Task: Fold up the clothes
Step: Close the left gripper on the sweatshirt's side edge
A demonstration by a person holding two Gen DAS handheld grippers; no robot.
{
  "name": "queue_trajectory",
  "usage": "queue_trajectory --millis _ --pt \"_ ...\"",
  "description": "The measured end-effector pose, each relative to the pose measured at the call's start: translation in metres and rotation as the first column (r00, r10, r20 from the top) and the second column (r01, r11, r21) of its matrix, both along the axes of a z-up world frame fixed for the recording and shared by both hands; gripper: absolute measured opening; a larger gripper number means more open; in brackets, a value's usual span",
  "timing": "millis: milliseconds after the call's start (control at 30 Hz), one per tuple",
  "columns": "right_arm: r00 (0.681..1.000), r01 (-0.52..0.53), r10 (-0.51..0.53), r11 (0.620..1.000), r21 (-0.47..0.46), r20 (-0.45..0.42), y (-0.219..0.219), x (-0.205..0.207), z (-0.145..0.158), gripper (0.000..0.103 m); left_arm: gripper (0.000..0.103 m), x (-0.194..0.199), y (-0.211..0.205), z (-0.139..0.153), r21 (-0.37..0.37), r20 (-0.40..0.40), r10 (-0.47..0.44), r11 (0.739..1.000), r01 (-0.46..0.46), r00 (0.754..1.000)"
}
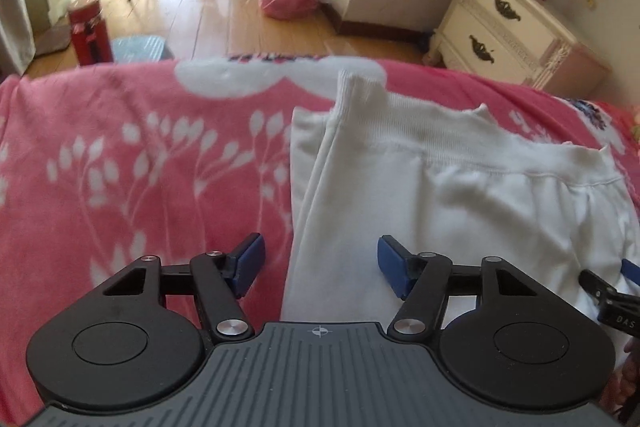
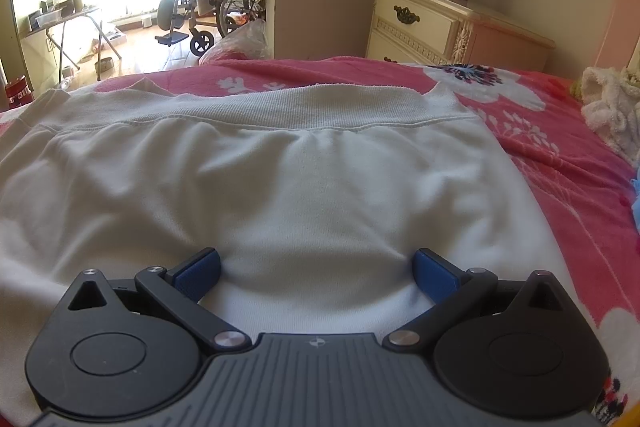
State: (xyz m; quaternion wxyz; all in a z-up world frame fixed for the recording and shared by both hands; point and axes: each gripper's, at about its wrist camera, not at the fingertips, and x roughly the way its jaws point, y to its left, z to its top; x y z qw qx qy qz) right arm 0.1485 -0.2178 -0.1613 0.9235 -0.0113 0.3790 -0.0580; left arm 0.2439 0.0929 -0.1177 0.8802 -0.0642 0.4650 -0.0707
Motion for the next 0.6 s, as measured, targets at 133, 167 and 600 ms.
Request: queue_trajectory --millis 133,167,600 --pt "1.000 -0.001 0.001 1.000 -0.001 0.001 0.000 -0.001 0.000 0.103 0.063 0.014 0.006 -0.005 -0.035 0.010 -0.018 0.999 0.018 1.000" --pt "1.000 -0.001 0.001 1.000 0.000 0.002 0.000 -0.001 0.000 0.103 0.063 0.017 0.010 -0.007 -0.060 0.010 -0.021 0.998 0.022 1.000" --pt "1.000 -0.002 0.002 1.000 0.000 0.004 -0.001 0.000 -0.001 0.103 0.064 0.008 0.042 -0.018 -0.345 0.007 0.003 0.939 -0.001 1.000"
